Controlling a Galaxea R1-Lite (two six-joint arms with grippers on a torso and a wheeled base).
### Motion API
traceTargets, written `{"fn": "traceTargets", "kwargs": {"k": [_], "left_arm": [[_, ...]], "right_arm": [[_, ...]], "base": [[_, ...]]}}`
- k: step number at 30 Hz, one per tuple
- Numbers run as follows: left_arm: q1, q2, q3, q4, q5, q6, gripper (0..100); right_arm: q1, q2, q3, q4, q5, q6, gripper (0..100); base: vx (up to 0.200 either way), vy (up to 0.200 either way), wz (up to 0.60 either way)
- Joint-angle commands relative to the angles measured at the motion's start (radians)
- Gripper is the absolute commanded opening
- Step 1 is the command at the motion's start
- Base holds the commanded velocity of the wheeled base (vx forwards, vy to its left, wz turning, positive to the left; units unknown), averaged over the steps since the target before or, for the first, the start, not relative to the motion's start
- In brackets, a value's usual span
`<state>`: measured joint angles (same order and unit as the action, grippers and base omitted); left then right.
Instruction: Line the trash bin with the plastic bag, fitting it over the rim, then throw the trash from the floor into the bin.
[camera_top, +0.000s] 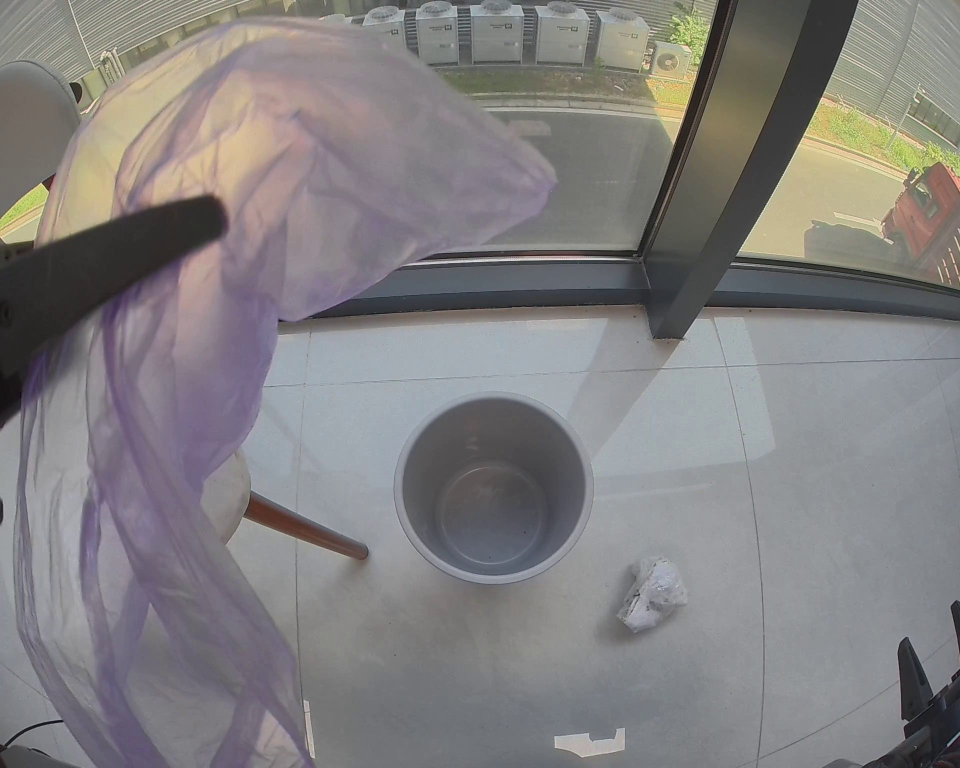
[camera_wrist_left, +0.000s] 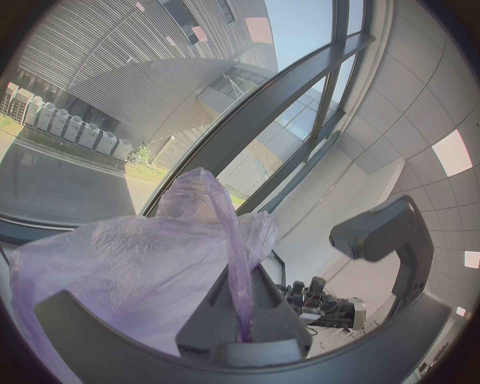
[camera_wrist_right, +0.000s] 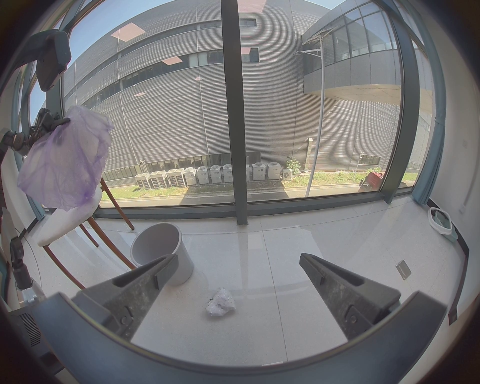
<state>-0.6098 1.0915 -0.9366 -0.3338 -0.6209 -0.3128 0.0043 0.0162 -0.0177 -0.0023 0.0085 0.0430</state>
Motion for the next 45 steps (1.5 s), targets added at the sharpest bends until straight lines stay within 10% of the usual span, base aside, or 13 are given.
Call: {"fn": "traceTargets", "kwargs": {"k": [1, 45], "left_arm": [[-0.054, 0.139, -0.034, -0.123, 0.001, -0.042, 0], [-0.048, 0.347, 0.025, -0.278, 0.050, 0.081, 0]], "right_arm": [[0.000, -0.016, 0.018, 0.001, 0.001, 0.000, 100], [0.000, -0.016, 0.018, 0.001, 0.001, 0.000, 100]], "base": [[0.000, 0.000, 0.00], [0.000, 0.000, 0.00]]}}
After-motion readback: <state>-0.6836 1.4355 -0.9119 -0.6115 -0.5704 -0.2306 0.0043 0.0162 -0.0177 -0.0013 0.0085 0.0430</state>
